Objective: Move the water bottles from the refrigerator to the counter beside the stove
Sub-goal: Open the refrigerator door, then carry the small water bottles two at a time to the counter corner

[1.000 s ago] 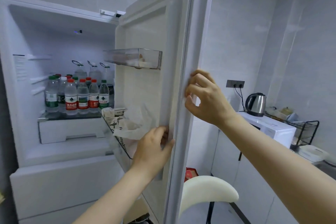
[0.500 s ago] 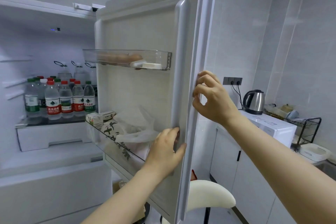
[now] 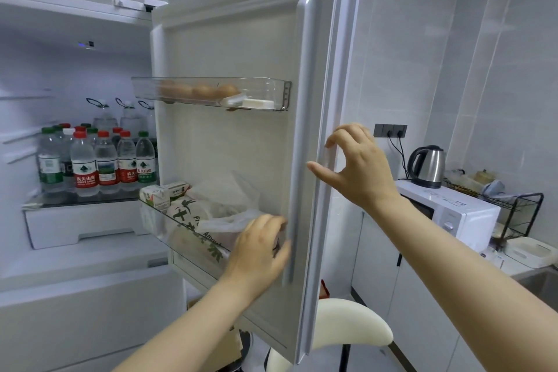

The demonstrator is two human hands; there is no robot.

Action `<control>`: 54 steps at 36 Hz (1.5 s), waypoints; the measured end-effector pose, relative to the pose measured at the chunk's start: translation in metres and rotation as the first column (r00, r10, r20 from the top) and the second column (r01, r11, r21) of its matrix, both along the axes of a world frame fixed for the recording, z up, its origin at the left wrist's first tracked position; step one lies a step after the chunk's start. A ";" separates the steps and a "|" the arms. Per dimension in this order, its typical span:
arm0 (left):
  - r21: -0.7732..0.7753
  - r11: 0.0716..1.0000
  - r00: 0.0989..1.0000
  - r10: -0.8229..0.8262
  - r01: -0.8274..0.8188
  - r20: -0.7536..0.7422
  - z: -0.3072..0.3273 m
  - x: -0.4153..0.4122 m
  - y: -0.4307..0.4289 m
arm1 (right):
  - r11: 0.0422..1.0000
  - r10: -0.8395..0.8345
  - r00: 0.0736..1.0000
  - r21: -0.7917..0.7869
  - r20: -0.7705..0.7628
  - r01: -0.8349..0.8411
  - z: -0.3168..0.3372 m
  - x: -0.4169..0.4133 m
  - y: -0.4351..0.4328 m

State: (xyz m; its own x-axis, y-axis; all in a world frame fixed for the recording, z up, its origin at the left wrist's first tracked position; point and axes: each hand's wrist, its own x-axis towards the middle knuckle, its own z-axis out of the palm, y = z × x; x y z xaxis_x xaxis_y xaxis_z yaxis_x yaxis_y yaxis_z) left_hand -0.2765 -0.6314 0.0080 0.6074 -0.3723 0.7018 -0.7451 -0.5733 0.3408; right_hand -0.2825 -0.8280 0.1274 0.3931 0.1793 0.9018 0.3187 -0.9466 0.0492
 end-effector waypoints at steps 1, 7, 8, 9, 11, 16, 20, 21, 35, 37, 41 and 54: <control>0.033 0.999 1.000 0.026 -0.026 0.001 -0.004 0.004 0.005 | 0.999 -0.022 1.000 0.029 -0.009 0.022 -0.002 0.000 0.002; 0.193 0.979 0.994 0.082 -0.068 -0.067 -0.020 0.012 0.015 | 0.989 -0.003 0.999 0.149 -0.041 0.009 -0.010 0.008 0.006; 0.195 0.978 0.995 0.079 -0.067 -0.056 -0.020 0.012 0.014 | 0.988 0.002 0.999 0.157 -0.040 0.004 -0.011 0.009 0.006; 0.204 0.976 0.996 0.082 -0.071 -0.047 -0.020 0.011 0.014 | 0.987 0.003 0.999 0.162 -0.038 0.003 -0.013 0.010 0.006; 0.209 0.976 0.997 0.065 -0.057 -0.030 -0.019 0.012 0.013 | 0.986 0.000 1.000 0.168 -0.030 0.005 -0.015 0.010 0.005; 0.249 0.966 0.997 0.070 -0.063 -0.019 -0.021 0.011 0.010 | 0.979 -0.008 0.999 0.201 -0.045 0.017 -0.016 0.010 0.006; 0.241 0.968 0.997 0.075 -0.074 0.005 -0.022 0.011 0.006 | 0.978 -0.014 0.999 0.206 -0.045 0.023 -0.017 0.009 0.006; 0.245 0.967 0.997 0.075 -0.074 0.003 -0.021 0.010 0.006 | 0.978 -0.021 0.999 0.208 -0.044 0.029 -0.018 0.009 0.006; -0.038 0.999 0.999 0.021 -0.023 -0.043 -0.007 0.001 0.036 | 0.982 0.019 1.000 0.188 -0.004 -0.018 -0.017 -0.016 0.049; -0.070 0.997 0.998 0.021 -0.024 -0.051 -0.002 -0.001 0.052 | 0.984 0.069 0.997 0.168 -0.027 -0.063 -0.020 -0.020 0.066; -0.096 0.994 0.998 0.040 -0.045 -0.049 0.002 -0.002 0.095 | 0.984 0.120 0.990 0.144 -0.080 -0.107 -0.028 -0.022 0.109; -0.094 0.974 0.975 0.198 -0.207 -0.096 0.007 0.019 0.314 | 0.968 0.217 0.945 0.180 -0.244 -0.176 -0.061 0.023 0.306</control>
